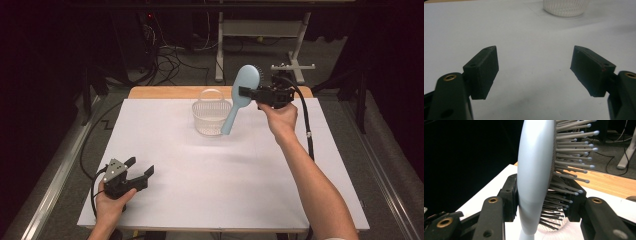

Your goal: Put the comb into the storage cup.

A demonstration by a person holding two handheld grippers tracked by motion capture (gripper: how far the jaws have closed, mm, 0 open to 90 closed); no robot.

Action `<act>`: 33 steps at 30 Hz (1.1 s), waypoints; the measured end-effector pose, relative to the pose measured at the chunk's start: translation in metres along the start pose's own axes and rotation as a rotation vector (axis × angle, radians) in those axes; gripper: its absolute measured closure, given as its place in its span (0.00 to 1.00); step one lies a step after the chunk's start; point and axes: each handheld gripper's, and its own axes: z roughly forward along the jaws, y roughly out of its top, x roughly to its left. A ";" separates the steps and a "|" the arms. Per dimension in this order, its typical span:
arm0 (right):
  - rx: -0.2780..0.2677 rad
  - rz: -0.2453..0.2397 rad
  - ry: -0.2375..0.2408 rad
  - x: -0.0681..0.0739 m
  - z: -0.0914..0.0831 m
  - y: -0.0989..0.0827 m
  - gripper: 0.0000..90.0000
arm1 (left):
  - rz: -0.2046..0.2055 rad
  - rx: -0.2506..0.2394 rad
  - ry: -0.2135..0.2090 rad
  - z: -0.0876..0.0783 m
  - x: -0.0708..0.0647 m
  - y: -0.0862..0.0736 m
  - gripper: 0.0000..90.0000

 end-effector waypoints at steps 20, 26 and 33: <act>-0.022 -0.005 -0.031 0.000 0.010 0.017 0.61 | 0.002 -0.002 -0.003 0.000 0.000 0.000 0.26; -0.027 -0.003 -0.044 -0.001 0.016 0.018 0.61 | 0.000 -0.004 -0.001 0.000 0.000 0.000 0.26; -0.029 0.005 -0.049 0.000 0.024 0.023 0.61 | -0.001 -0.005 -0.001 -0.001 0.001 0.000 0.26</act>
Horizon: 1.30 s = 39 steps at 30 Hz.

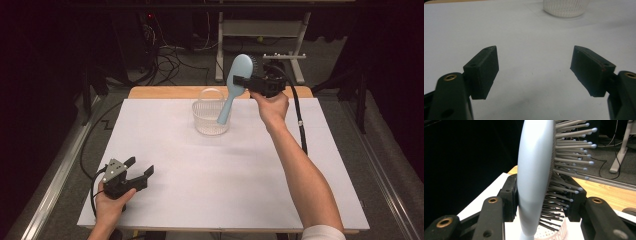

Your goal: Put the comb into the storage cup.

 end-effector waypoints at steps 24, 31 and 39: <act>0.004 -0.033 -0.017 0.014 0.021 0.012 0.61 | -0.001 -0.003 -0.003 0.000 0.000 0.000 0.26; -0.006 -0.034 -0.033 0.015 0.030 0.013 0.61 | -0.003 -0.003 -0.007 0.000 0.000 0.000 0.26; 0.014 -0.046 -0.056 0.016 0.042 0.008 0.61 | -0.006 -0.003 -0.008 -0.001 0.000 0.000 0.26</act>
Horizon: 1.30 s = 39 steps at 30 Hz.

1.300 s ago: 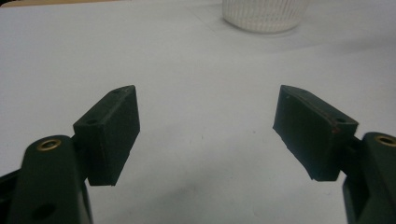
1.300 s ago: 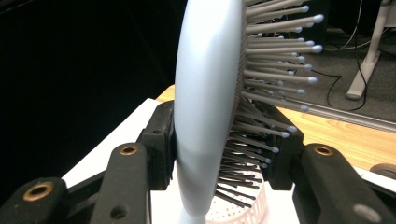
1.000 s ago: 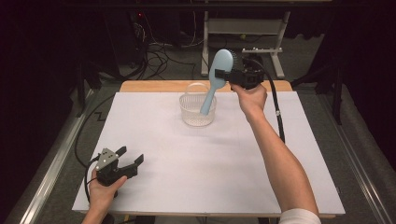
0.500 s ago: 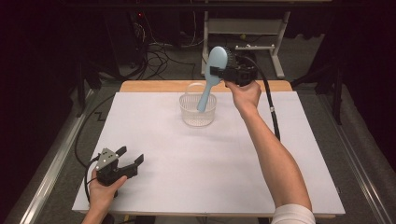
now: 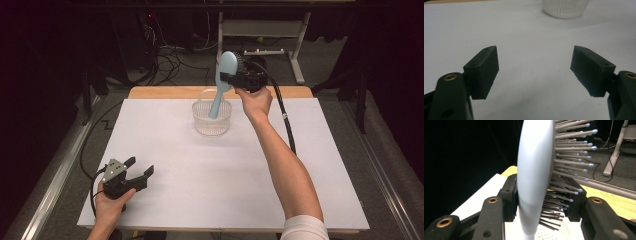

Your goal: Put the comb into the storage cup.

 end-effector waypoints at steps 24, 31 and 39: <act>0.046 -0.020 -0.032 0.006 0.028 -0.019 0.59 | -0.001 0.001 -0.001 0.000 0.001 0.000 0.26; 0.051 -0.027 -0.033 0.010 0.034 -0.023 0.59 | -0.001 0.000 -0.005 0.000 0.001 0.000 0.26; 0.054 -0.012 -0.040 0.009 0.041 -0.032 0.59 | 0.001 0.000 -0.006 0.000 0.001 0.000 0.26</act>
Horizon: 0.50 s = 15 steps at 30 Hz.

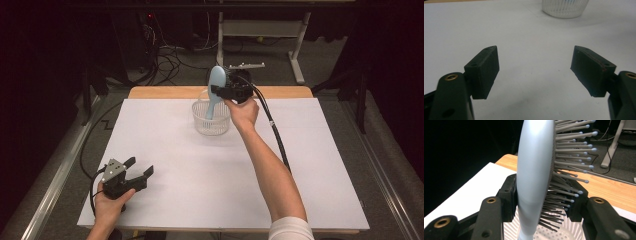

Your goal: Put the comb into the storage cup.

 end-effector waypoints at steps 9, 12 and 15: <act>0.005 -0.004 -0.002 0.001 0.005 -0.004 0.58 | -0.001 0.001 -0.001 0.000 0.000 0.000 0.26; 0.007 -0.006 -0.001 0.003 0.006 -0.005 0.58 | 0.000 0.002 -0.001 0.000 0.000 0.000 0.26; 0.011 -0.009 -0.001 0.004 0.008 -0.006 0.58 | 0.000 0.003 -0.002 0.000 0.000 0.000 0.26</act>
